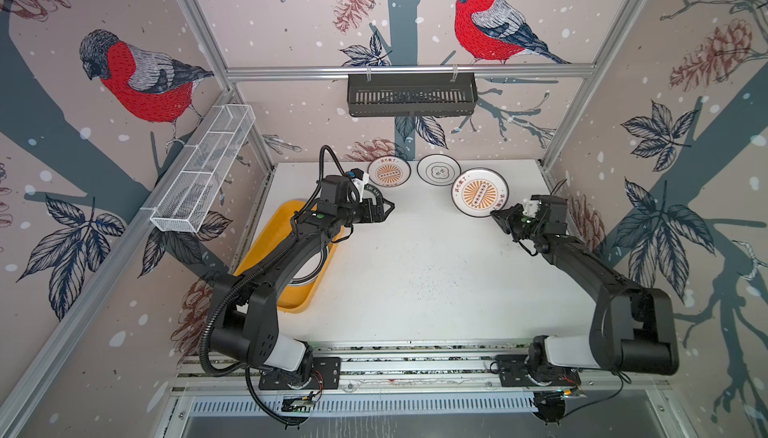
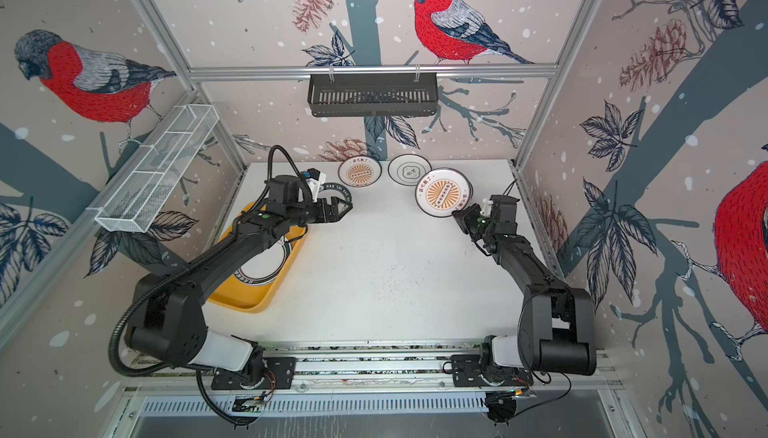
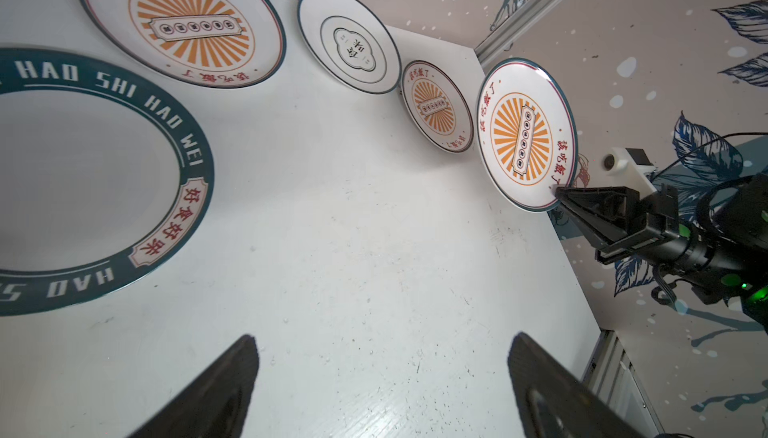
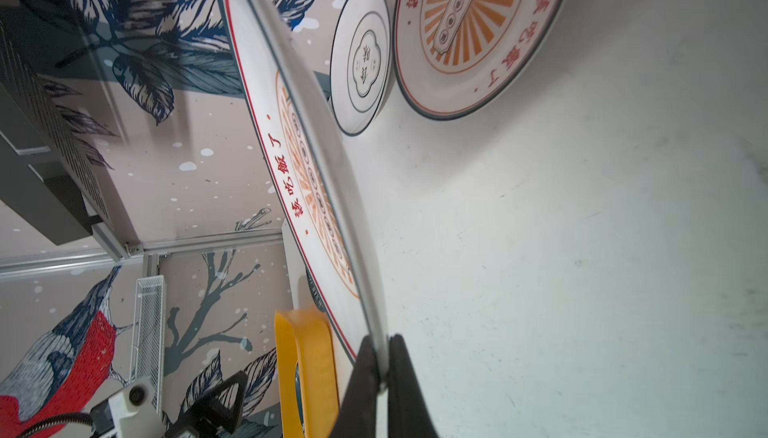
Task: Place the plates into the plastic bin on the countertop
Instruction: 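Lift the orange sunburst plate on edge with the right gripper toward the left gripper, then grasp the plate rim with the left gripper while the right gripper holds it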
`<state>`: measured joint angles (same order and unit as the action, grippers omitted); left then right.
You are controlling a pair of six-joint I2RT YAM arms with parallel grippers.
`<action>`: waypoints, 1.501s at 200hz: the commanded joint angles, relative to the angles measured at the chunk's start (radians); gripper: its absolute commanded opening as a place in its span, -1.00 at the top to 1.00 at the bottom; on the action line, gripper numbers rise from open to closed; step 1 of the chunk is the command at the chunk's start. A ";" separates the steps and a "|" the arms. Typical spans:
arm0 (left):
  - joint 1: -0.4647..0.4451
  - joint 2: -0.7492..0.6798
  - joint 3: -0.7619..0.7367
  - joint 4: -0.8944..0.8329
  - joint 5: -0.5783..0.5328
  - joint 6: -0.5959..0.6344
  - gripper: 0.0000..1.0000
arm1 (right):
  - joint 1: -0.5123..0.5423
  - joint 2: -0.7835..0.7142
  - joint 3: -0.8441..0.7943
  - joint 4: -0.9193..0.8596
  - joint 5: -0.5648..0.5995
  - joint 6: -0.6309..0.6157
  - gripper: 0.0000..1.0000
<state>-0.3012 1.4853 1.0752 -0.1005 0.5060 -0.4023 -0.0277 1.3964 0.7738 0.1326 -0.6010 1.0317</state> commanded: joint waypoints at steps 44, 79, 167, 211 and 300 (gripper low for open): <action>0.072 0.047 -0.001 0.026 0.074 -0.089 -0.88 | 0.121 0.090 0.089 0.074 -0.077 -0.033 0.93; 0.125 0.059 -0.019 0.069 0.123 -0.130 -0.84 | 0.198 0.141 0.121 0.142 -0.108 0.005 0.93; 0.178 0.069 -0.028 0.088 0.131 -0.134 -0.78 | 0.378 0.282 0.189 0.320 -0.178 0.112 0.94; 0.183 0.078 -0.029 0.098 0.148 -0.138 -0.73 | 0.433 0.348 0.258 0.343 -0.203 0.120 0.94; 0.209 0.073 -0.059 0.180 0.212 -0.181 -0.43 | 0.467 0.403 0.309 0.365 -0.230 0.133 0.94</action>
<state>-0.0990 1.5635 1.0206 0.0181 0.6849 -0.5694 0.4358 1.7988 1.0698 0.4255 -0.8028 1.1561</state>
